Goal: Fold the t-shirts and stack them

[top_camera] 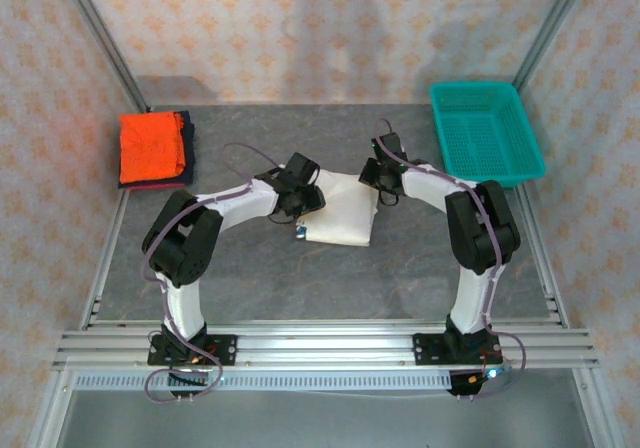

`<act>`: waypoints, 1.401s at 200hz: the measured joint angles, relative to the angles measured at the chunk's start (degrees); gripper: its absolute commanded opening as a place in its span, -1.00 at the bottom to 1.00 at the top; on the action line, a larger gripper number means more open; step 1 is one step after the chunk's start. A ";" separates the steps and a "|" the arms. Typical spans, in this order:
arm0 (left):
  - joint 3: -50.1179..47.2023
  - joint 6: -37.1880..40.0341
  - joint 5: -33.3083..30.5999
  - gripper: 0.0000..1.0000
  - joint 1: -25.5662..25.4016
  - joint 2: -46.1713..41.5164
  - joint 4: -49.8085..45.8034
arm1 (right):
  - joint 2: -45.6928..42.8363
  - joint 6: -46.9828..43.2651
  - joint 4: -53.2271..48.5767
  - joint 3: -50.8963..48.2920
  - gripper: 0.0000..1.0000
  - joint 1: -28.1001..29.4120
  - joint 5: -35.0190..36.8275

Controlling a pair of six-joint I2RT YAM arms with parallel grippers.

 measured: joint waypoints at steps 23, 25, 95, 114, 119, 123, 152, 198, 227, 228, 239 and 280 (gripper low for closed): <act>0.00 0.02 0.11 -0.16 0.00 0.00 0.11 | 1.36 1.66 0.26 0.00 -0.94 0.00 0.15; 0.00 0.02 0.15 -0.16 0.00 0.00 0.11 | 1.49 1.66 0.33 0.00 -0.91 0.00 0.13; 1.14 1.18 1.75 0.69 0.00 -3.13 -1.22 | -4.98 1.79 3.02 -6.73 0.29 -0.33 -0.15; 2.95 1.68 1.49 0.71 0.00 -4.55 -2.01 | -9.97 1.55 3.21 -8.83 0.32 -0.35 0.31; 3.37 1.75 1.38 0.71 0.00 -4.90 -2.10 | -10.78 1.55 3.28 -9.01 0.32 -0.35 0.28; 3.80 1.84 1.22 0.71 0.07 -5.27 -2.25 | -11.15 1.60 3.37 -9.07 0.32 -0.35 0.15; 5.60 2.78 0.61 0.72 0.85 -6.14 -2.62 | -10.84 2.64 4.94 -10.08 0.17 -0.37 -2.08; 5.33 3.52 -0.11 0.73 3.82 -6.14 -3.82 | -5.31 3.76 4.37 -9.64 -0.58 -0.37 -7.28; 3.76 3.65 -0.50 0.72 4.50 -6.14 -3.96 | -4.04 2.95 3.89 -8.76 -1.00 -0.37 -9.68; 3.72 3.65 -0.50 0.72 4.50 -6.14 -3.98 | -4.04 2.97 3.91 -8.74 -1.00 -0.37 -9.75; 3.06 3.63 -0.50 0.73 4.50 -6.14 -3.98 | -4.15 2.71 4.04 -8.63 -1.00 -0.37 -9.86; 2.25 3.63 -0.48 0.72 4.50 -6.14 -3.98 | -10.38 2.27 5.55 -12.72 -1.00 0.07 -5.20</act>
